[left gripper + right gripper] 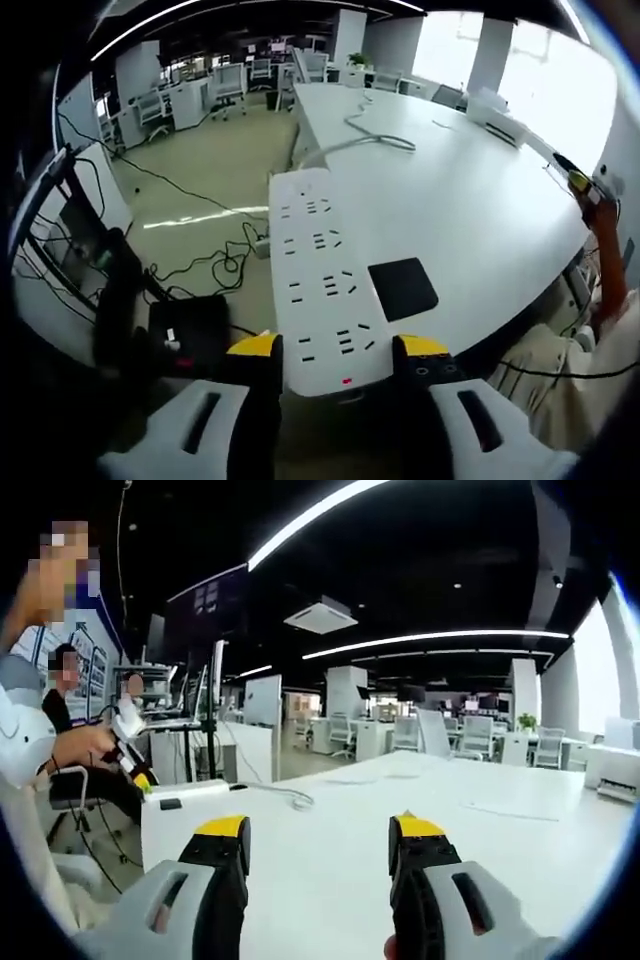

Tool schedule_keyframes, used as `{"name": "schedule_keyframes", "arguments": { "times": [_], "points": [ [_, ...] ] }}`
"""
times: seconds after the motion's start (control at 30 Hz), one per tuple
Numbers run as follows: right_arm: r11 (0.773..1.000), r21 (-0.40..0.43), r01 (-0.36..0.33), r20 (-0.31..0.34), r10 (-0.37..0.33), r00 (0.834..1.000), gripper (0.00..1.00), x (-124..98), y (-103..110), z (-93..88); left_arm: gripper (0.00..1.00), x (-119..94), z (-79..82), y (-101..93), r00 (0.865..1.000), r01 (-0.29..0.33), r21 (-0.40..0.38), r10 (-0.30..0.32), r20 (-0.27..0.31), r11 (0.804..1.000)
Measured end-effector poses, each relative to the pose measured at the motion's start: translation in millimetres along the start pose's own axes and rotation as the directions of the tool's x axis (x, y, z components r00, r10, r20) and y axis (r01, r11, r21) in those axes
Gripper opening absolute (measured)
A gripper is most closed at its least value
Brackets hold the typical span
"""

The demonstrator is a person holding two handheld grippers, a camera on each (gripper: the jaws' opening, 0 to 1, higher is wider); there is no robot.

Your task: Pick up the power strip scattered on the table, fix it on the side mounting bracket of the table, and press the switch

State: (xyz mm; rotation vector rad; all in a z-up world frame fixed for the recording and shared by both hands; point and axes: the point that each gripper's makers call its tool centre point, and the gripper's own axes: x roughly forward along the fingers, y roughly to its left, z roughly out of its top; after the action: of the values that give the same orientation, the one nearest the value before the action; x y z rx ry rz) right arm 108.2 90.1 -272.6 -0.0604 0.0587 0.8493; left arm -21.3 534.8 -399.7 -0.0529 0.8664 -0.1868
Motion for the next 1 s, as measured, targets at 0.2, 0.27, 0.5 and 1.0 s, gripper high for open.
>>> {"name": "schedule_keyframes", "arguments": {
  "times": [0.2,0.27,0.5,1.0],
  "points": [
    [1.0,-0.025,-0.019,-0.008,0.019,1.0,0.52,13.0,-0.5,12.0,0.48,-0.3,0.3,0.7,1.0,0.002,-0.002,-0.002,-0.006,1.0],
    [0.999,-0.038,-0.026,-0.008,0.026,1.0,0.52,17.7,0.2,17.0,0.48,-0.4,0.3,0.6,1.0,-0.001,-0.001,0.001,-0.004,1.0],
    [0.996,-0.067,-0.056,-0.011,0.056,0.998,0.51,30.5,7.1,30.1,0.48,-0.5,0.6,1.2,1.0,-0.001,0.0,0.001,0.002,1.0],
    [0.989,-0.097,-0.114,-0.008,0.114,0.993,0.49,50.8,22.1,57.5,0.48,-0.6,-1.3,-2.9,1.0,-0.009,-0.006,0.009,0.0,1.0]
  ]
}}
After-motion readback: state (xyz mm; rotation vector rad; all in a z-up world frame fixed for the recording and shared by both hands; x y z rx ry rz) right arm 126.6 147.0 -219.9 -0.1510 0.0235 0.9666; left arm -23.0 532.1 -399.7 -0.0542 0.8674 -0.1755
